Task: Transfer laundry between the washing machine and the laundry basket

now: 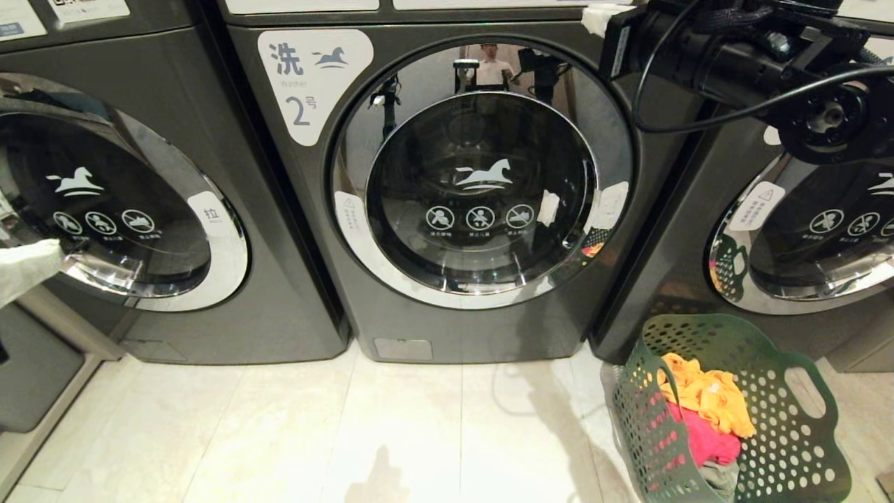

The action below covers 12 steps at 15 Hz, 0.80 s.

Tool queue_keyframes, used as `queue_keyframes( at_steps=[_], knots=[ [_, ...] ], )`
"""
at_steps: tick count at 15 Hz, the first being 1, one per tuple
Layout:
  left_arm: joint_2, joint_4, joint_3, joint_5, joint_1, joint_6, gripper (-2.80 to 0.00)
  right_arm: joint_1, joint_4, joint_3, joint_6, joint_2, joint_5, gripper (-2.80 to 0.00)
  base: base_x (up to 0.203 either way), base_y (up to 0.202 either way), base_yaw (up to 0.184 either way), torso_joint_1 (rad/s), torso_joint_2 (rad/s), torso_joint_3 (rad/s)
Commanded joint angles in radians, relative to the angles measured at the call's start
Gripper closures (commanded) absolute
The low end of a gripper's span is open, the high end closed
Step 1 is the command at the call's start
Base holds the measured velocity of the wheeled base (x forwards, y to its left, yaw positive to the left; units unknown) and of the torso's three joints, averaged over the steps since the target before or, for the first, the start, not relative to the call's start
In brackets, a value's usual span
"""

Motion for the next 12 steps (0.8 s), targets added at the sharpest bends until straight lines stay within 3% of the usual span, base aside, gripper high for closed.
queue_keyframes(
  at_steps=[1, 4, 6, 12],
  knots=[
    [-0.002, -0.001, 0.001, -0.002, 0.0, 0.0, 0.0, -0.011, 0.0, 0.0, -0.012, -0.008, -0.001, 0.0, 0.0, 0.0, 0.0, 0.0, 0.0, 0.0],
    [0.002, -0.001, 0.002, -0.006, 0.0, 0.021, 0.0, -0.011, -0.001, 0.0, -0.109, -0.004, -0.001, 0.0, 0.0, 0.0, 0.0, 0.0, 0.0, 0.0],
    [0.001, -0.003, 0.003, -0.008, 0.0, 0.054, 0.0, -0.009, -0.001, 0.0, -0.122, -0.008, 0.0, 0.0, 0.0, 0.0, 0.0, 0.0, 0.0, 0.0],
    [0.003, -0.001, 0.0, -0.008, 0.0, 0.056, 0.0, -0.01, 0.0, 0.0, -0.13, -0.012, -0.001, 0.0, 0.0, 0.0, 0.0, 0.0, 0.0, 0.0]
  ],
)
